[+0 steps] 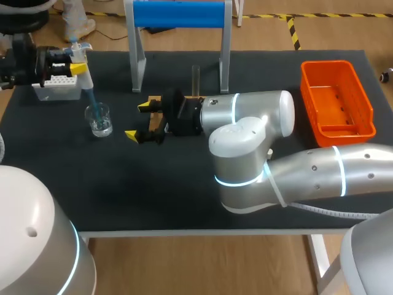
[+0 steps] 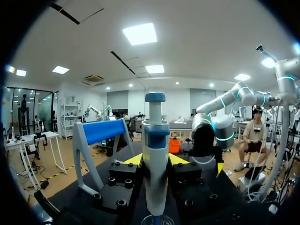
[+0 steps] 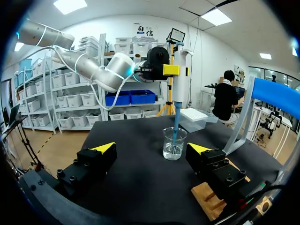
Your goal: Invert the test tube, pick up the pipette, mount the tip to pipette, aspirate from beaker and dispense into the tube, eject the tip, return the pipette, and cap with the stopper.
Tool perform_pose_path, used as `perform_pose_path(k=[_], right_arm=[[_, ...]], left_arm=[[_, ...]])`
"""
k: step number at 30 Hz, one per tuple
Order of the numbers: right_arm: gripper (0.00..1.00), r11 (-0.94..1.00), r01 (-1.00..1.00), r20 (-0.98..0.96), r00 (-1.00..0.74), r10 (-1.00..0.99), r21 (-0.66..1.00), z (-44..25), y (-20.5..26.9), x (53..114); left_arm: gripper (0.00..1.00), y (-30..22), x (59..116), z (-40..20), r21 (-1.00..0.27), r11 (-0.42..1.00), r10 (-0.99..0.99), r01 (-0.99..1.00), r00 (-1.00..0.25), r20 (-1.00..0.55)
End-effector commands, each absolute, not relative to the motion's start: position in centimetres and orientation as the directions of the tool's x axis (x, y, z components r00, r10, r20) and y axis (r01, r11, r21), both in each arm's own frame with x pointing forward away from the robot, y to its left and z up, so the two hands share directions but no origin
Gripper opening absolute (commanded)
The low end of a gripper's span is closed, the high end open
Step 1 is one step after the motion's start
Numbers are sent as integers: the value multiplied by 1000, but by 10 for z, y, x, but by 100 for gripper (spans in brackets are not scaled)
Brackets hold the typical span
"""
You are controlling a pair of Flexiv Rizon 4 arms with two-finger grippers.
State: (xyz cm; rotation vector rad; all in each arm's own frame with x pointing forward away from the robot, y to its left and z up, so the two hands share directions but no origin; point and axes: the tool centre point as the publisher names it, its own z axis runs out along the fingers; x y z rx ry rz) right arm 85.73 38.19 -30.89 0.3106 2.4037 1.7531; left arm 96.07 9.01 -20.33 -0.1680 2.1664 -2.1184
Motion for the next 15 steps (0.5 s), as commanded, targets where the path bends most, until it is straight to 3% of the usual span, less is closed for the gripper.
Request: perform_pose_path(k=[1,15], right_arm=[[100,288,77,0,-967,256,954,-311,382,857],[100,291,72,-3,-968,250,954,-308,380,855]], left_arm=[[0,92,962,-205,-1000,20,-148,-2,-989,-1],[0,92,962,-205,-1000,20,-148,-2,-989,-1]])
